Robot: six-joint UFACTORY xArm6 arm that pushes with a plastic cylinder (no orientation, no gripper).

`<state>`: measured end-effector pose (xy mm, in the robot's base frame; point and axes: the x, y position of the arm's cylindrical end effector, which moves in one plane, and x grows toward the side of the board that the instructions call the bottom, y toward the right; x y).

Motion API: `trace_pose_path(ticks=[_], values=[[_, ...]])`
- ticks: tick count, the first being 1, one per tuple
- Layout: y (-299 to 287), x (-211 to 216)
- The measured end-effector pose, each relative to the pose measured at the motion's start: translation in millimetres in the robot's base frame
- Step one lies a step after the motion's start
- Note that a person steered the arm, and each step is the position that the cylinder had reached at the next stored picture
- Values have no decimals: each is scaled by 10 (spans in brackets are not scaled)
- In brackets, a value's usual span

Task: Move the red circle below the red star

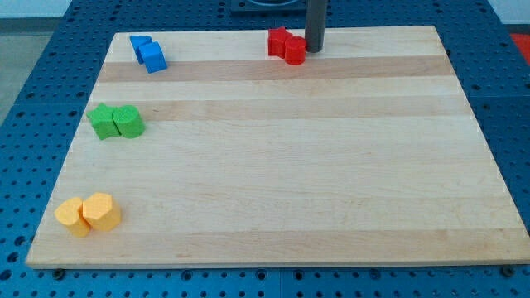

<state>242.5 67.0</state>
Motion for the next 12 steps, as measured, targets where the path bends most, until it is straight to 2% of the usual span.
trace_pose_path(ticks=[2, 3, 4, 5, 6, 8, 10, 11, 12], values=[[21, 284], [-8, 276], [138, 234], [333, 14], [237, -74], [-7, 151], [-581, 160], [-435, 230], [-202, 527]])
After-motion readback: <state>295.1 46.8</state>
